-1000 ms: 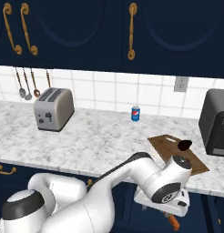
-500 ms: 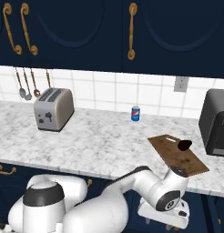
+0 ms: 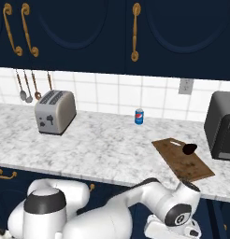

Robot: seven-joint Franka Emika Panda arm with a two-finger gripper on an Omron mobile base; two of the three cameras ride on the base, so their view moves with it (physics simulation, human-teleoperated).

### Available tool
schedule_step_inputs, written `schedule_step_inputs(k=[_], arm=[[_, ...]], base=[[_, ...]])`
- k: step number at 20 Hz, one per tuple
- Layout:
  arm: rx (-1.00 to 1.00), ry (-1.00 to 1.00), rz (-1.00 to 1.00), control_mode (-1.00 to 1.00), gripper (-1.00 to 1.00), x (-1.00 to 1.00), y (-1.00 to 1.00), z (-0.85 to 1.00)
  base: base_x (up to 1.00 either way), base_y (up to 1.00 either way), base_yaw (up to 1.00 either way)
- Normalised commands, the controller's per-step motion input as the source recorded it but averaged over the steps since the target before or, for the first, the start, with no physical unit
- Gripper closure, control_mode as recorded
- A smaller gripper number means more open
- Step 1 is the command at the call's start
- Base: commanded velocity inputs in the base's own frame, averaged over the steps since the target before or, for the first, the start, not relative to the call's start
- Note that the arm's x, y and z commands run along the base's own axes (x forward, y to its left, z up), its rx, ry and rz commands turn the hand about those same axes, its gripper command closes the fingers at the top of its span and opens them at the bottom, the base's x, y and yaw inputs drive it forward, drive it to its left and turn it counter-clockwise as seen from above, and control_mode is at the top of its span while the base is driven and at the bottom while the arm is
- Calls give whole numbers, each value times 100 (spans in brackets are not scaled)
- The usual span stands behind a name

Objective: Place the appropriate cutting tool for cutting the avocado skin on the cutting board.

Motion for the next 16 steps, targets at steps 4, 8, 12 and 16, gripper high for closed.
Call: schedule_step_inputs(k=[4,8,12,16], arm=[[0,9,4,-100,-100,-82,2,-10],[1,2,0,-100,-100,8,-26,80],[2,3,0,-100,-100,58,-47,87],[0,0,6,-100,-100,37,-40,10]], base=[[0,0,0],[0,0,0],[0,0,0],[0,0,0]])
